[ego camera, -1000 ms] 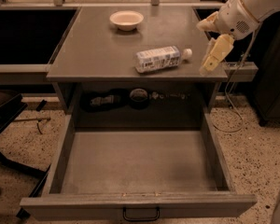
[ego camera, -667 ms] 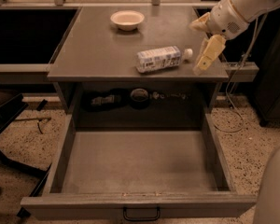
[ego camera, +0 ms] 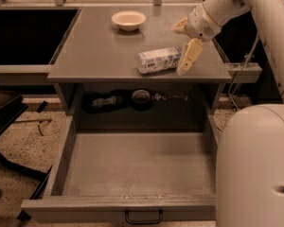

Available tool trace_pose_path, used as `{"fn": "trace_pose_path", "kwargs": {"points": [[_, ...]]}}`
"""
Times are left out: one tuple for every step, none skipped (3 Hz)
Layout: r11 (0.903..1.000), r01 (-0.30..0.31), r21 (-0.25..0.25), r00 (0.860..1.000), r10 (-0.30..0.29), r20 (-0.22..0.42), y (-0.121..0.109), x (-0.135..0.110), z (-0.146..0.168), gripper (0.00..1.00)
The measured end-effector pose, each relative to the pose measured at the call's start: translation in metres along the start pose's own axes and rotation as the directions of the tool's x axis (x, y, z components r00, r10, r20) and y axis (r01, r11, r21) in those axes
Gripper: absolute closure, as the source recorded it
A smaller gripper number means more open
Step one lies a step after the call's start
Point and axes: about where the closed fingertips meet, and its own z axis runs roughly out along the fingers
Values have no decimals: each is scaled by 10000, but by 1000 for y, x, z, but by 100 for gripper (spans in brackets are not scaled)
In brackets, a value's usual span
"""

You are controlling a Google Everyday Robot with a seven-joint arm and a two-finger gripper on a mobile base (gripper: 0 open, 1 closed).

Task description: Place blue plastic bottle into top drawer

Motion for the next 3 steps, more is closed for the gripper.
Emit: {"fn": "trace_pose_path", "kwargs": {"points": [[9997,48,-219,9998,-52,-202,-15,5,23,0],[9995,-85,-314,9993,73,-362,-25,11,40,0],[9989,-196,-422,9990,179,-402,-30,16,53,0]]}}
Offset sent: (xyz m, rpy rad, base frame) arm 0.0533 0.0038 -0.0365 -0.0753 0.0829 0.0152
